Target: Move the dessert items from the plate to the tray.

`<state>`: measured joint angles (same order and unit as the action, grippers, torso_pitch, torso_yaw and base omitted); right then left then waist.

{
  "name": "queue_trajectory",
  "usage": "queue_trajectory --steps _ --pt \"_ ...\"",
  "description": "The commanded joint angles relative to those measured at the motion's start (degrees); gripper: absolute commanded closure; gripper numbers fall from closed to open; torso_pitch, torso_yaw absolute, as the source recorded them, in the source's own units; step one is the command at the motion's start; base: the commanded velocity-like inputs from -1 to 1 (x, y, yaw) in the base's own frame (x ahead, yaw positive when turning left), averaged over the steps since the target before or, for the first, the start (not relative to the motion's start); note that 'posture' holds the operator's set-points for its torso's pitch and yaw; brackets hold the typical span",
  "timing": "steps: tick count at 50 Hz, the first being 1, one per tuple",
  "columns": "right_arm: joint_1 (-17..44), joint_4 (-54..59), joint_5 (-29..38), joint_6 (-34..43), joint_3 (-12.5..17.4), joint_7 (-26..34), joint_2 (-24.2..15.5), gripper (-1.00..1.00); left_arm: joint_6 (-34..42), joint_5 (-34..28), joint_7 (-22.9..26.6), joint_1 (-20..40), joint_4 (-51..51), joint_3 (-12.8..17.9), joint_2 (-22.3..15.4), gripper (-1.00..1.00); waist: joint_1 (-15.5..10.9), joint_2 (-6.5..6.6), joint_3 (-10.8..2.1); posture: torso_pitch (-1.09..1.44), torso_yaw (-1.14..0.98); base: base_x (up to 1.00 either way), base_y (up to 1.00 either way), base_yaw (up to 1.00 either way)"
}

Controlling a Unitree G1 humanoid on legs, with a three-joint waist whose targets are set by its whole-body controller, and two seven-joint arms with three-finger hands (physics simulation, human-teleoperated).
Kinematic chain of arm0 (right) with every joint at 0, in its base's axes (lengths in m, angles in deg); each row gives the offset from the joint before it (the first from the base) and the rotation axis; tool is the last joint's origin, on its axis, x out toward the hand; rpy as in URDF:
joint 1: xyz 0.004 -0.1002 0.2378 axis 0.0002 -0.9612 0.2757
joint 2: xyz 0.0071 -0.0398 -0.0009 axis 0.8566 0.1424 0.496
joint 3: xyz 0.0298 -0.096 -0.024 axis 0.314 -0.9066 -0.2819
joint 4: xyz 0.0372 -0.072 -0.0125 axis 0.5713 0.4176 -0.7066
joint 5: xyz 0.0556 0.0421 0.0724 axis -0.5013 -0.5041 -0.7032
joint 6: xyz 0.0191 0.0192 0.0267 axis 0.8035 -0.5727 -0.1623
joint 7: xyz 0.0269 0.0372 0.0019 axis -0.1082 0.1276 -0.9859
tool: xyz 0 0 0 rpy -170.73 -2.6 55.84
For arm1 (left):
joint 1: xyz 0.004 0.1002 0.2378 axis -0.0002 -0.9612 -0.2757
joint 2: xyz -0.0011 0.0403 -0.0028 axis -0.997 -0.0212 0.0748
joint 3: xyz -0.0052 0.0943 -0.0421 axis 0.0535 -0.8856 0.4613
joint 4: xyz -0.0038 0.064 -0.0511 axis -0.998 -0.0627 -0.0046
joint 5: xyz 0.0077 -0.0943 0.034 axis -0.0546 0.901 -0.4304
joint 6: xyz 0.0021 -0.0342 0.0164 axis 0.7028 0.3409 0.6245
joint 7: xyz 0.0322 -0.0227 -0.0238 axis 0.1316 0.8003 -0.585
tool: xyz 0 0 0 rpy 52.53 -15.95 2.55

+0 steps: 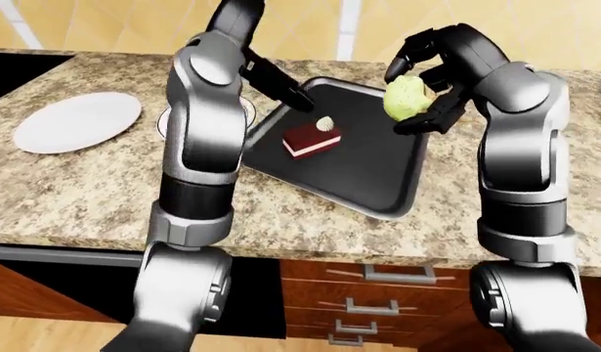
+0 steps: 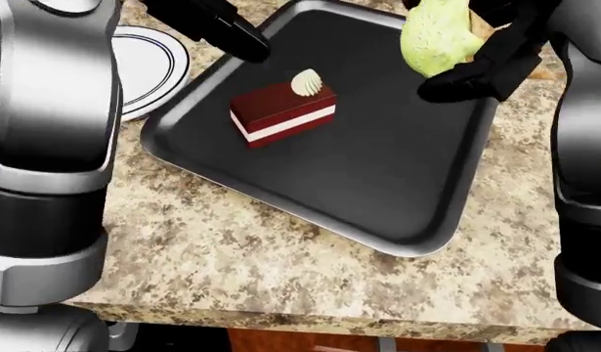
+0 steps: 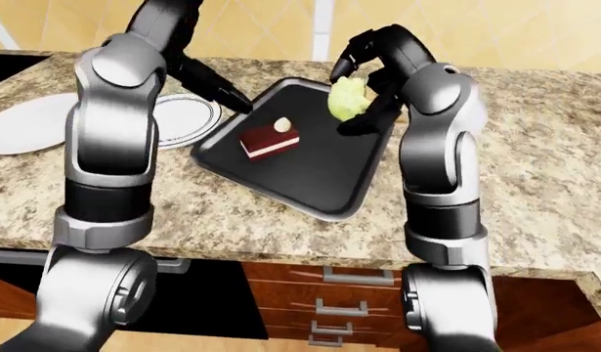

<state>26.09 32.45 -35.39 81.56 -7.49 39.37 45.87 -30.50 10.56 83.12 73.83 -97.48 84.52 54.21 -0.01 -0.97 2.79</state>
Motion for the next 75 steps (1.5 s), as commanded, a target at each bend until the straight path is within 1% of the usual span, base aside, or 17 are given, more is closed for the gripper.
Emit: queue_trajectory --steps 1,7,13,19,26,29,33,37,43,44,50,53,55,60,67,71,75 --pt "2.40 -0.92 0.84 -3.02 0.59 -0.39 0.24 0.99 0.44 -0.95 0.76 2.02 3.09 0.58 -0.82 -1.00 0.04 -0.10 -1.85 0.00 0.00 0.00 0.00 0.00" --pt "1.35 1.62 0.16 -12.15 -0.32 1.63 1.85 0.99 -0.01 0.48 0.13 2.71 2.82 2.16 -2.61 -1.00 0.06 0.07 -1.74 0.00 0.00 0.00 0.00 0.00" --pt "-1.49 0.75 1.41 -19.34 -0.73 5.76 2.34 1.00 0.51 1.24 -0.36 3.14 3.23 1.94 -3.11 -1.00 0.15 0.17 -1.65 0.00 0.00 0.00 0.00 0.00" --pt "-3.10 -0.21 2.06 -21.45 0.44 6.86 3.28 1.00 0.26 1.78 -0.85 3.55 3.01 1.89 -3.29 -1.00 0.19 0.11 -1.53 0.00 0.00 0.00 0.00 0.00" --pt "-4.36 -0.03 1.96 -23.28 0.50 6.21 3.95 1.00 -0.28 2.15 -1.51 3.83 2.31 1.79 -3.20 -1.00 0.28 0.12 -1.38 0.00 0.00 0.00 0.00 0.00" --pt "-5.03 -0.01 1.92 -24.17 0.36 5.79 4.29 0.69 -0.59 2.30 -1.71 3.53 2.28 1.84 -3.24 -1.00 0.27 0.11 -1.36 0.00 0.00 0.00 0.00 0.00" --pt "-5.19 0.09 1.95 -25.30 0.09 5.41 4.81 0.65 -0.72 2.44 -1.74 3.44 2.35 1.98 -3.47 -1.00 0.28 0.12 -1.36 0.00 0.00 0.00 0.00 0.00" --pt "-5.57 -0.06 2.04 -26.30 -0.08 5.59 5.05 0.51 -0.96 2.55 -1.95 3.14 2.35 1.99 -3.50 -1.00 0.27 0.12 -1.33 0.00 0.00 0.00 0.00 0.00" --pt "-6.46 0.27 2.56 -27.27 -0.08 5.69 5.14 0.46 -1.05 2.68 -2.02 2.99 2.46 2.01 -3.61 -1.00 0.19 0.07 -1.38 0.00 0.00 0.00 0.00 0.00" --pt "-6.61 0.31 2.74 -27.37 -0.02 5.77 5.01 0.34 -0.95 2.66 -2.01 3.01 2.56 1.99 -3.61 -1.00 0.17 0.05 -1.39 0.00 0.00 0.00 0.00 0.00" --pt "-7.27 -0.47 2.88 -27.18 0.45 6.36 4.66 0.11 -0.91 2.54 -1.96 2.82 2.86 1.80 -3.54 -1.00 0.07 -0.03 -1.49 0.00 0.00 0.00 0.00 0.00" --pt "-7.18 0.46 2.75 -27.96 0.46 5.85 4.63 -0.17 -1.22 2.59 -2.08 2.96 2.48 1.91 -3.53 -1.00 0.08 -0.02 -1.51 0.00 0.00 0.00 0.00 0.00" --pt "-7.16 0.57 2.83 -27.98 0.42 5.71 4.69 -0.29 -1.96 2.76 -2.36 2.88 1.77 2.06 -3.62 -1.00 0.10 -0.01 -1.55 0.00 0.00 0.00 0.00 0.00" --pt "-7.06 0.10 2.99 -27.80 0.24 5.96 4.89 -0.32 -1.48 2.73 -1.98 3.01 2.24 2.08 -3.86 -1.00 0.12 0.03 -1.67 0.00 0.00 0.00 0.00 0.00" --pt "-6.48 -2.49 2.83 -26.39 1.10 7.91 3.94 -0.25 -1.38 2.68 -1.91 2.85 2.54 2.01 -3.89 -1.00 0.11 0.01 -1.73 0.00 0.00 0.00 0.00 0.00" --pt "-5.03 -5.83 1.98 -24.08 2.31 10.33 2.08 -0.23 -0.83 2.48 -1.55 3.26 2.88 2.00 -3.97 -1.00 0.03 -0.02 -1.68 0.00 0.00 0.00 0.00 0.00" --pt "-3.34 -7.85 0.06 -22.04 4.54 11.99 -1.07 -0.23 -0.55 2.36 -1.21 3.83 2.89 2.02 -4.09 -1.00 0.05 -0.12 -1.53 0.00 0.00 0.00 0.00 0.00"
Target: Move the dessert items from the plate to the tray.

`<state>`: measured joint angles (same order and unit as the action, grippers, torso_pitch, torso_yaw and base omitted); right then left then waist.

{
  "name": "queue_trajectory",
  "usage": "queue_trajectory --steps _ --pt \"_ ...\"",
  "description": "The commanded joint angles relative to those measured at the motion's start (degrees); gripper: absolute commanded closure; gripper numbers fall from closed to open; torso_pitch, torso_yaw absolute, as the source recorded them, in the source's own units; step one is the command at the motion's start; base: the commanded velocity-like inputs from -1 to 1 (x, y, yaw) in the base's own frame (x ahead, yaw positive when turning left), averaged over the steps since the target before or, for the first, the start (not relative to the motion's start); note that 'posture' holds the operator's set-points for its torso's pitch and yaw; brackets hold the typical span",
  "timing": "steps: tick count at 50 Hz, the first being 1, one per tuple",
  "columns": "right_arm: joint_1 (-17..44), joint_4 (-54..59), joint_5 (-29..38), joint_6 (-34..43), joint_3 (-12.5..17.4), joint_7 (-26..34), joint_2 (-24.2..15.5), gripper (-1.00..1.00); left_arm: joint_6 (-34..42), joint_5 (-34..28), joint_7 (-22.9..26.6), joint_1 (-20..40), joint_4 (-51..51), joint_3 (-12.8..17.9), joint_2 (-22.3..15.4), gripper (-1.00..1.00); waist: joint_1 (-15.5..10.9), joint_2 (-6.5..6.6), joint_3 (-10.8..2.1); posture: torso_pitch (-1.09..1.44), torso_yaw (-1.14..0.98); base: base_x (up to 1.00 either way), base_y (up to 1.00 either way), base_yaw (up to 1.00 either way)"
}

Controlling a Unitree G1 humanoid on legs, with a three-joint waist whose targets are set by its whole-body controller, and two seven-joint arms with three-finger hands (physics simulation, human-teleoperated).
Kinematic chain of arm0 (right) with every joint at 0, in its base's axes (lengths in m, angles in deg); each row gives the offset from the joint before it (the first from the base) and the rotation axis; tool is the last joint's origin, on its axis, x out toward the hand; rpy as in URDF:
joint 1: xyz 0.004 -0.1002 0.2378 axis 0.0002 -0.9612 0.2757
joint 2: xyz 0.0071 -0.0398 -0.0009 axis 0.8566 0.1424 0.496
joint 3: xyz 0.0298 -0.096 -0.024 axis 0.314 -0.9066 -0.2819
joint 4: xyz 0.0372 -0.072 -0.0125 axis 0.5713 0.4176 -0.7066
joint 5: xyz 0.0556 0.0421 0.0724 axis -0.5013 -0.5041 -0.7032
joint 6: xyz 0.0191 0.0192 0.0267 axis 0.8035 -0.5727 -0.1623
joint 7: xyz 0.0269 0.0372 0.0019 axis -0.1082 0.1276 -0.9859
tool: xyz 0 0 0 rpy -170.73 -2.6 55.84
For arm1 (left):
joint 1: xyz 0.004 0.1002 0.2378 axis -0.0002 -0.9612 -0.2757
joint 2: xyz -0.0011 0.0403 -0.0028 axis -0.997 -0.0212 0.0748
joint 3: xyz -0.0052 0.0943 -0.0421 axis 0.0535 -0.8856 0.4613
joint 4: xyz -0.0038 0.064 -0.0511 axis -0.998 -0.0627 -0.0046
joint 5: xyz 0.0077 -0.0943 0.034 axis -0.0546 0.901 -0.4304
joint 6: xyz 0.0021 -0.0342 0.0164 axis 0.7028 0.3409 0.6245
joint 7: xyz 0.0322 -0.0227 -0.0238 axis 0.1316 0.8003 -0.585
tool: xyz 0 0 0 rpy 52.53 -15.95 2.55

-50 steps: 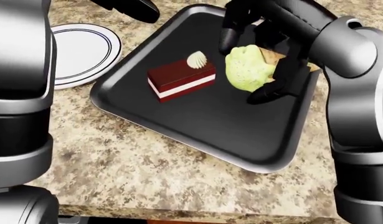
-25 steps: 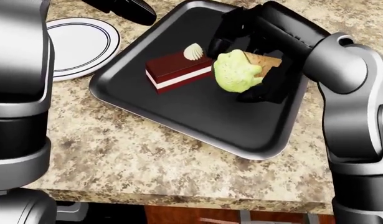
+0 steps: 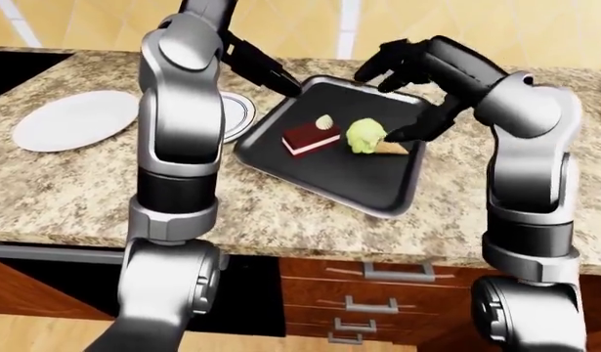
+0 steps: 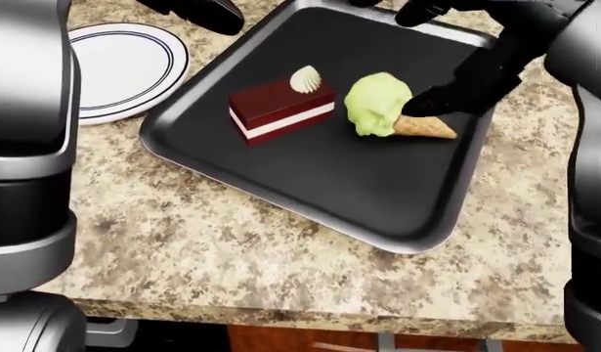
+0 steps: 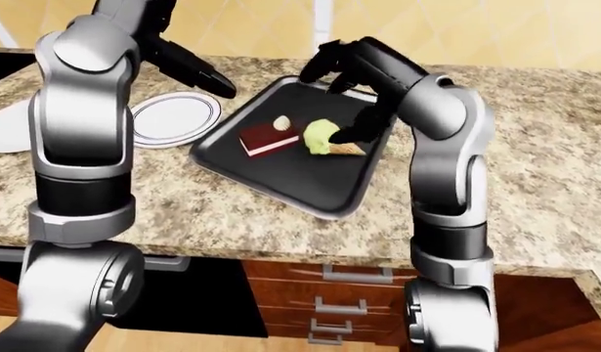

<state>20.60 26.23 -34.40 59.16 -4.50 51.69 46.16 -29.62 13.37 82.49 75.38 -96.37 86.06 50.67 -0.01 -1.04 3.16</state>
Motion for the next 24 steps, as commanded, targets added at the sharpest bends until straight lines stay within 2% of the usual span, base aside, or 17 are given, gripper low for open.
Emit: queue_trajectory --steps 1,7,18,24 --pt "2.48 -2.21 -1.48 0.97 2.14 0.09 -2.41 -0.23 -1.41 -0.51 -0.55 2.25 1.83 0.45 -0.55 -1.00 0.06 -0.10 -1.86 0.00 0.00 0.00 0.00 0.00" --pt "1.49 -6.33 -5.31 4.46 5.28 1.13 -7.61 -0.25 0.38 -1.42 1.20 1.36 5.03 0.08 -0.53 -1.00 -0.02 -0.43 -1.70 0.00 0.00 0.00 0.00 0.00" --pt "-9.21 -15.65 -14.82 8.81 13.51 -0.19 -16.14 -0.27 6.64 -6.35 9.27 -2.74 17.06 -0.88 -0.87 -1.00 -0.21 -1.08 -1.39 0.00 0.00 0.00 0.00 0.00" --pt "-14.62 -19.04 -21.21 11.51 20.19 -1.57 -21.45 -0.36 9.90 -8.60 14.49 -5.87 23.76 0.55 -3.49 -1.00 -0.24 -1.33 -1.17 0.00 0.00 0.00 0.00 0.00"
